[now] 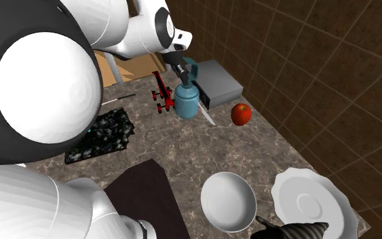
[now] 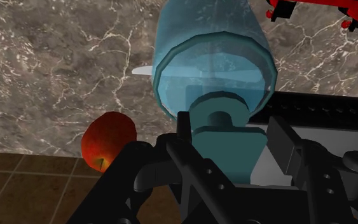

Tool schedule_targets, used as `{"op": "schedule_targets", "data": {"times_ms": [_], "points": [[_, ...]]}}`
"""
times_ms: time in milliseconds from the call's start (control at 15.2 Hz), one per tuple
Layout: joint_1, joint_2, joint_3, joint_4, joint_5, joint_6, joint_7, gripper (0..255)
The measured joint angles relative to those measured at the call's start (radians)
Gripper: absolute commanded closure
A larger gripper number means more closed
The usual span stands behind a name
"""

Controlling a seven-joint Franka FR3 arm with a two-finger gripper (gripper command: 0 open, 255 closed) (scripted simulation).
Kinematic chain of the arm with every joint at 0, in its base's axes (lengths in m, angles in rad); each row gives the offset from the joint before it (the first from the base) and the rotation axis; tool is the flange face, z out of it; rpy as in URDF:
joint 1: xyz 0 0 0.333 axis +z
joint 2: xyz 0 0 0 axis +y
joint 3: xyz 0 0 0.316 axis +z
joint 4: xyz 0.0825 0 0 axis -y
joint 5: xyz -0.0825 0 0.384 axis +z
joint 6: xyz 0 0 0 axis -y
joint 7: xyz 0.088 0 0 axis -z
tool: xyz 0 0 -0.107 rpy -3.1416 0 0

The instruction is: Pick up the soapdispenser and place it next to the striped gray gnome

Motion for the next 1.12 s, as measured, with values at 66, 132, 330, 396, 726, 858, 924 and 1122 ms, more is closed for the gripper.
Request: {"op": "schedule_targets", "data": {"times_ms": [66,132,330,396,726,858,924,1122], "points": [[0.000,-0.008,-0.001,0.007,0.009,-0.012,-0.010,255],[-0.001,-0.012,-0.002,0.015,0.015,-0.022,-0.017,255],[0.001,-0.029,-0.002,0.041,0.035,-0.060,-0.035,255],[0.001,-0.033,-0.003,0.050,0.040,-0.071,-0.040,255],[0.002,-0.053,-0.006,0.100,0.065,-0.134,-0.069,255],[0.002,-0.062,-0.008,0.113,0.075,-0.154,-0.079,255],[0.002,-0.069,-0.009,0.121,0.081,-0.166,-0.086,255],[0.002,-0.072,-0.011,0.162,0.088,-0.208,-0.098,255]]}}
